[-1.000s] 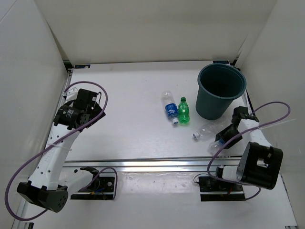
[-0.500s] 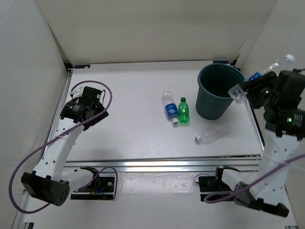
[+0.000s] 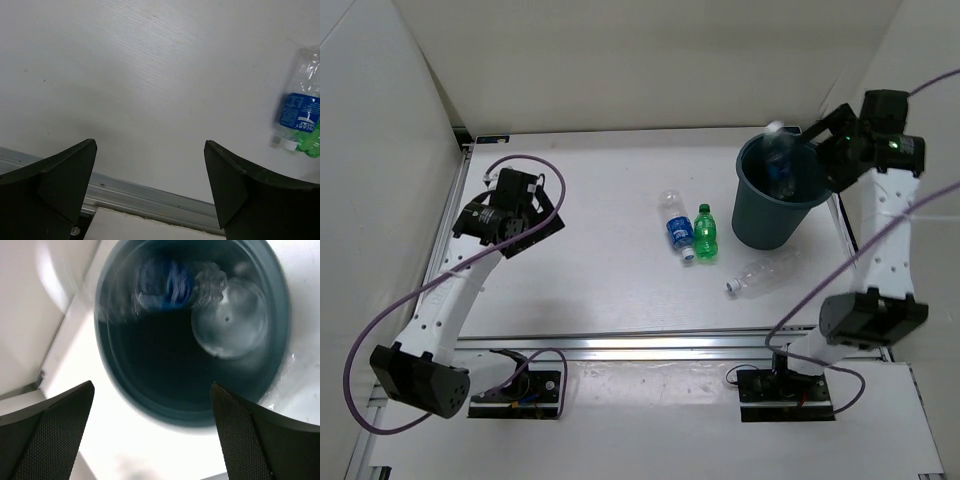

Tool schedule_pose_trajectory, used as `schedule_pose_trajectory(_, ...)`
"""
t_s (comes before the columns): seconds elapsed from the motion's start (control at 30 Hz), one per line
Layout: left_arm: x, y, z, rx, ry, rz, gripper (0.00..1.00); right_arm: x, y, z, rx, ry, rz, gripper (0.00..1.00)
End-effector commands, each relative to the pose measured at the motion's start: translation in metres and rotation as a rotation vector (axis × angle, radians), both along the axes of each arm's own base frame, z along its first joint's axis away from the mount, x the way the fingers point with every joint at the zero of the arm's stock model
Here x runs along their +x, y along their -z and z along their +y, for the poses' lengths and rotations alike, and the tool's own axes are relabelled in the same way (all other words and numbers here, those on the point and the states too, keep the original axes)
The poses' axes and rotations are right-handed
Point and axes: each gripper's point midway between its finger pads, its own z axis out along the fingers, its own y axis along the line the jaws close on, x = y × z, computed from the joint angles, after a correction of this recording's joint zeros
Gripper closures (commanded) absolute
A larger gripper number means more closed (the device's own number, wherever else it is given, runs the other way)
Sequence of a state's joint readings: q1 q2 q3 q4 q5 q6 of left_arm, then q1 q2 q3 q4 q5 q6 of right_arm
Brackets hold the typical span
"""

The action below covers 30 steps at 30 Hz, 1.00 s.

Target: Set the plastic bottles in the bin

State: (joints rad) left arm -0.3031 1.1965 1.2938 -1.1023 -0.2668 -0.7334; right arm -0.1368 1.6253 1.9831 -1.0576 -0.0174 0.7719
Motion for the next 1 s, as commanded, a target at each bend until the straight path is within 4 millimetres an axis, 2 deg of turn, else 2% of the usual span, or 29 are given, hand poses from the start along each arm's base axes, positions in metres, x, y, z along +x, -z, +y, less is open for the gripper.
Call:
schedule_pose_trajectory(0.0,0.018,-0.021,-0.016,-0.055,0.052,-0.082,0.0,-0.073,-0.057,-0.01,0.023,0.073,-0.161,0.0)
schedule_pose_trajectory(0.03,0.021,-0.024,-0.017,-0.056,0.052,-0.085,0.0,-0.084,-0.049,-0.012,0.043,0.08,-0.147,0.0)
schedule_pose_trajectory(0.07,0.023,-0.026,-0.02,-0.058,0.061,-0.089,0.0,-0.097,-0.018,-0.014,0.101,0.099,-0.075,0.0)
schedule_pose_trajectory(0.1,0.024,-0.03,-0.021,-0.06,0.062,-0.098,0.0,-0.115,-0.023,-0.012,0.099,0.095,-0.126,0.0)
schedule_pose_trajectory(0.17,0.025,-0.027,-0.021,-0.058,0.062,-0.088,0.0,-0.13,-0.005,-0.001,0.128,0.07,-0.108,0.0)
schedule_pose_trajectory(0.2,0.025,-0.026,-0.021,-0.058,0.062,-0.088,0.0,-0.142,0.015,0.006,0.152,0.06,-0.071,0.0)
schedule_pose_trajectory(0.27,0.024,-0.015,-0.019,-0.041,0.056,-0.058,0.0,-0.153,0.028,0.019,0.2,0.028,-0.06,0.0)
schedule_pose_trajectory(0.33,0.027,-0.008,-0.02,-0.042,0.046,-0.036,0.0,-0.154,0.049,0.019,0.224,0.035,-0.011,0.01)
schedule_pose_trajectory(0.37,0.029,-0.004,-0.021,-0.035,0.045,-0.014,0.0,-0.155,0.054,0.019,0.22,0.029,-0.001,0.01)
schedule_pose_trajectory(0.4,0.032,-0.004,-0.022,-0.035,0.045,-0.012,0.0,-0.155,0.058,0.019,0.224,0.03,0.011,0.01)
schedule_pose_trajectory(0.47,0.033,-0.007,-0.022,-0.028,0.045,0.01,0.0,-0.159,0.084,0.021,0.264,0.054,0.087,0.01)
schedule_pose_trajectory(0.53,0.037,-0.007,-0.021,-0.017,0.039,0.016,0.0,-0.156,0.096,0.028,0.319,0.054,0.07,0.01)
schedule_pose_trajectory(0.57,0.035,-0.009,-0.021,-0.016,0.039,0.019,0.0,-0.16,0.124,0.032,0.357,0.059,0.127,0.01)
schedule_pose_trajectory(0.63,0.035,-0.009,-0.021,-0.016,0.039,0.019,0.0,-0.155,0.139,0.034,0.371,0.043,0.118,0.01)
schedule_pose_trajectory(0.67,0.035,-0.011,-0.019,-0.006,0.041,0.008,0.0,-0.159,0.16,0.035,0.388,0.052,0.169,0.01)
schedule_pose_trajectory(0.77,0.034,-0.011,-0.009,0.035,0.011,-0.003,0.0,-0.155,0.183,0.035,0.396,0.039,0.18,0.01)
schedule_pose_trajectory(0.83,0.032,-0.004,-0.006,0.054,0.013,0.016,0.0,-0.159,0.208,0.039,0.415,0.044,0.226,0.01)
schedule_pose_trajectory(0.9,0.03,0.0,-0.006,0.058,0.014,0.026,0.0,-0.147,0.212,0.035,0.403,0.037,0.194,0.0)
schedule_pose_trajectory(0.97,0.03,0.0,-0.007,0.054,0.029,0.031,0.0,-0.14,0.225,0.029,0.373,0.05,0.228,0.0)
